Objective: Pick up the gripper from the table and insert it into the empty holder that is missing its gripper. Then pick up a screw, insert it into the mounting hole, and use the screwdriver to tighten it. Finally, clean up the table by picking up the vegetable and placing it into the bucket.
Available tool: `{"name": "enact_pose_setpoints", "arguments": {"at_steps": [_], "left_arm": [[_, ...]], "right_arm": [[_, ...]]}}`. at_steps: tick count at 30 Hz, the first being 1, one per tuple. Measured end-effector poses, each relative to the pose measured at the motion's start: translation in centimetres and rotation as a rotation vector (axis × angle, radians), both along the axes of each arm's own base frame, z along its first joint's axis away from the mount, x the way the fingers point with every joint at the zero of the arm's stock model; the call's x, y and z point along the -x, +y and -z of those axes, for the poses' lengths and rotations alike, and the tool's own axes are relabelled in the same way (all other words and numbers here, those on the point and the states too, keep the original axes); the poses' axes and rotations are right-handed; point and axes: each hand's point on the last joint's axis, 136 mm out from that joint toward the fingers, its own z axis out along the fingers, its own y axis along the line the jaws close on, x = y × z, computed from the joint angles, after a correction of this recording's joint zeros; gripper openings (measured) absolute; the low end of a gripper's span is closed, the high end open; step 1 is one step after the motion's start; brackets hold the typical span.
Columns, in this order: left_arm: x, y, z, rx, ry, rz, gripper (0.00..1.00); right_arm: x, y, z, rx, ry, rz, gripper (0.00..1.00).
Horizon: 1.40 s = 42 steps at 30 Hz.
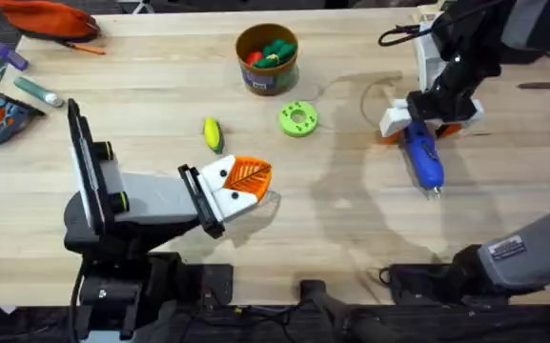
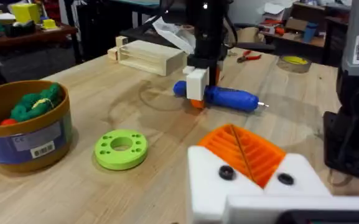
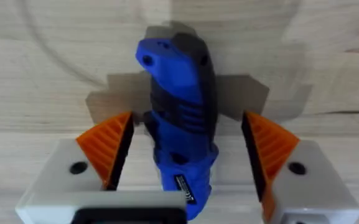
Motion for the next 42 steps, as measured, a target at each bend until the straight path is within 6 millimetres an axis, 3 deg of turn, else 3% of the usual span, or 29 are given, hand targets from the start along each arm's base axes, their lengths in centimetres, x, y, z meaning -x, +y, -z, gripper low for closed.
{"name": "enact_pose_setpoints", "arguments": {"at_steps": [11,18,24,35,42], "left_arm": [[0.00,0.00,0.00,0.000,0.000,0.000,0.016],[-0.01,0.00,0.00,0.000,0.000,0.000,0.016],[0.00,0.00,0.00,0.000,0.000,0.000,0.016],[-0.01,0.00,0.00,0.000,0.000,0.000,0.016],[0.00,0.00,0.00,0.000,0.000,0.000,0.016]], "right_arm": [[0.05,0.29,0.27,-0.013,0.009,-0.005,0.877],[0.09,0.37,0.27,-0.016,0.010,-0.009,0.594],[0.10,0.30,0.27,-0.012,0.011,-0.010,0.430],[-0.01,0.02,0.45,0.004,0.011,-0.010,0.037],[0.00,-0.04,0.45,0.007,0.011,-0.010,0.022]]}}
